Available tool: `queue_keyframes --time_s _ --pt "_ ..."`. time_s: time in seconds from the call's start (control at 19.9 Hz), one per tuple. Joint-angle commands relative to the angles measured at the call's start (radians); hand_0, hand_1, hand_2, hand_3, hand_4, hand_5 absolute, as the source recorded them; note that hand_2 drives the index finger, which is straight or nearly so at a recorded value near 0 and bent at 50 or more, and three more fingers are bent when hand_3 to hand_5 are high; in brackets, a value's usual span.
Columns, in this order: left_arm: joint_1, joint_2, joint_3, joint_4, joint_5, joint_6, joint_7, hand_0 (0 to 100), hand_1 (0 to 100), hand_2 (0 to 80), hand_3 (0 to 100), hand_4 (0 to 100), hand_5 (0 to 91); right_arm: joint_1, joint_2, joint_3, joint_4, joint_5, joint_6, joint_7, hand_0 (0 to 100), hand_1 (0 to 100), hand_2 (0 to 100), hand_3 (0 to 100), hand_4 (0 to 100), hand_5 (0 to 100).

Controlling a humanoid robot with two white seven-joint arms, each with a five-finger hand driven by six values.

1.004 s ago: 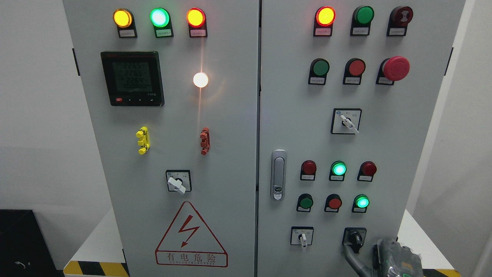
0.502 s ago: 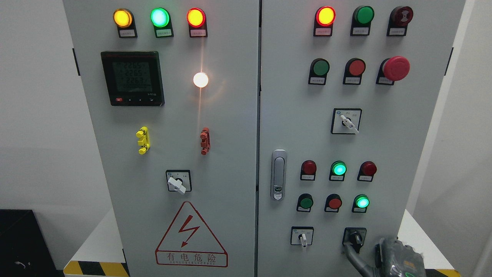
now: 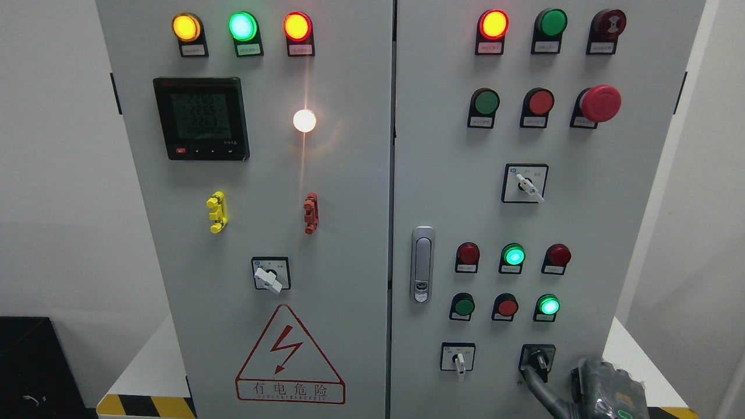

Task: Flip black knob to close circuit
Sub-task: 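Grip the black knob with the right hand and twist it clockwise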

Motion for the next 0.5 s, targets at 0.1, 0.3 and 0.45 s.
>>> queue_keyframes --time_s 0.1,0.3,0.45 --pt "0.006 0.000 0.000 0.000 0.000 0.000 0.000 12 56 0.0 0 0 0.0 -0.002 -0.004 -0.020 -0.002 -0.003 0.001 -0.002 0 0 93 100 98 99" --pt "0.006 0.000 0.000 0.000 0.001 0.000 0.000 12 56 0.0 0 0 0.0 -0.002 -0.004 -0.034 -0.004 -0.005 0.001 -0.002 0 0 93 100 98 99" --pt "0.006 0.000 0.000 0.000 0.000 0.000 0.000 12 56 0.0 0 0 0.0 -0.002 -0.004 -0.045 -0.007 -0.008 0.001 -0.001 0 0 93 100 98 99"
